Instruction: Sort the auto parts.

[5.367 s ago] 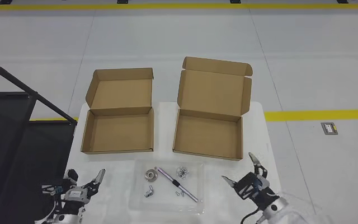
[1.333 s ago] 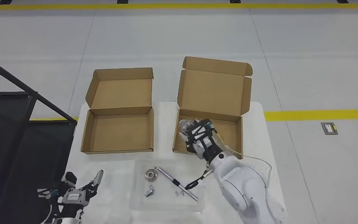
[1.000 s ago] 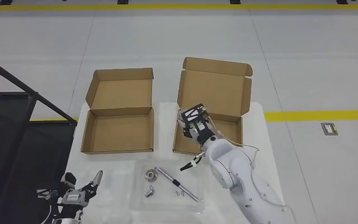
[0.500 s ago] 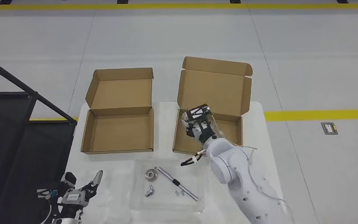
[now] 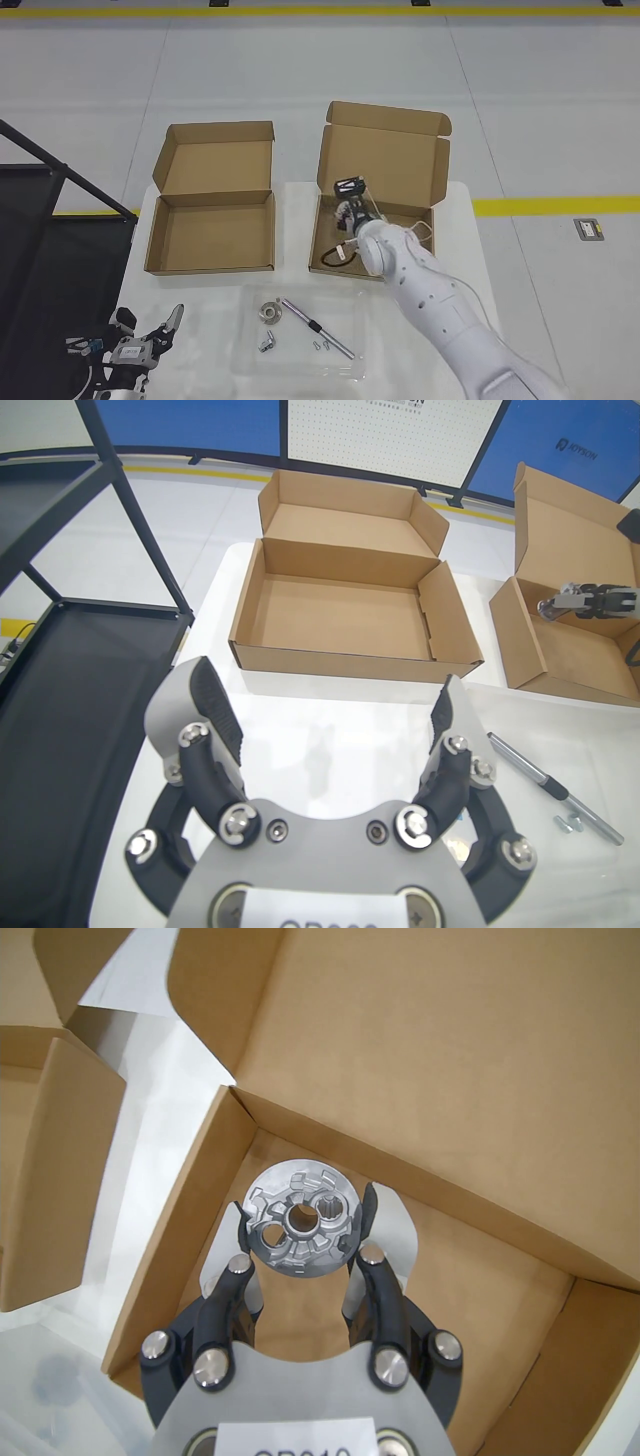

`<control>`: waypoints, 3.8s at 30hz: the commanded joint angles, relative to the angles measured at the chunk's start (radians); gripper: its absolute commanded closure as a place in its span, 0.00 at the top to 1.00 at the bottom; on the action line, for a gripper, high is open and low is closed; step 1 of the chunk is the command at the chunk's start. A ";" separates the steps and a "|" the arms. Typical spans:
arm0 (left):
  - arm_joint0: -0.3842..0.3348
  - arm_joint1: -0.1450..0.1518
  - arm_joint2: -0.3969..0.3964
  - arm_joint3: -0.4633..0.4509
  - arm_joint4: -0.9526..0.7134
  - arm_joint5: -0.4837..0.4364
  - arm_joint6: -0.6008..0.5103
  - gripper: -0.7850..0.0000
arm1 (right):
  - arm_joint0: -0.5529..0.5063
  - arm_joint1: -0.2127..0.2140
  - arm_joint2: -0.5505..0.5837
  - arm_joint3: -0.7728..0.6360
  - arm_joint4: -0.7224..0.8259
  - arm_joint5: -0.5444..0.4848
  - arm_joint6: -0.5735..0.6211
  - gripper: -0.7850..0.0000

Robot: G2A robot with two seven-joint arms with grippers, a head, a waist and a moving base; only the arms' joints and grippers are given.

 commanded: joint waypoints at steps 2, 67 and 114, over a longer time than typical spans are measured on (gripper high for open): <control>0.000 0.000 0.000 0.000 0.000 0.000 0.000 1.00 | 0.033 -0.020 -0.017 0.069 0.011 -0.021 0.012 0.09; 0.000 0.000 0.000 0.000 0.000 0.000 0.000 1.00 | -0.466 0.085 -0.097 -0.763 -0.368 -0.327 0.679 0.49; 0.000 0.000 0.000 0.000 0.000 0.000 0.000 1.00 | -0.403 0.024 -0.017 -0.672 -0.240 -0.386 0.652 0.00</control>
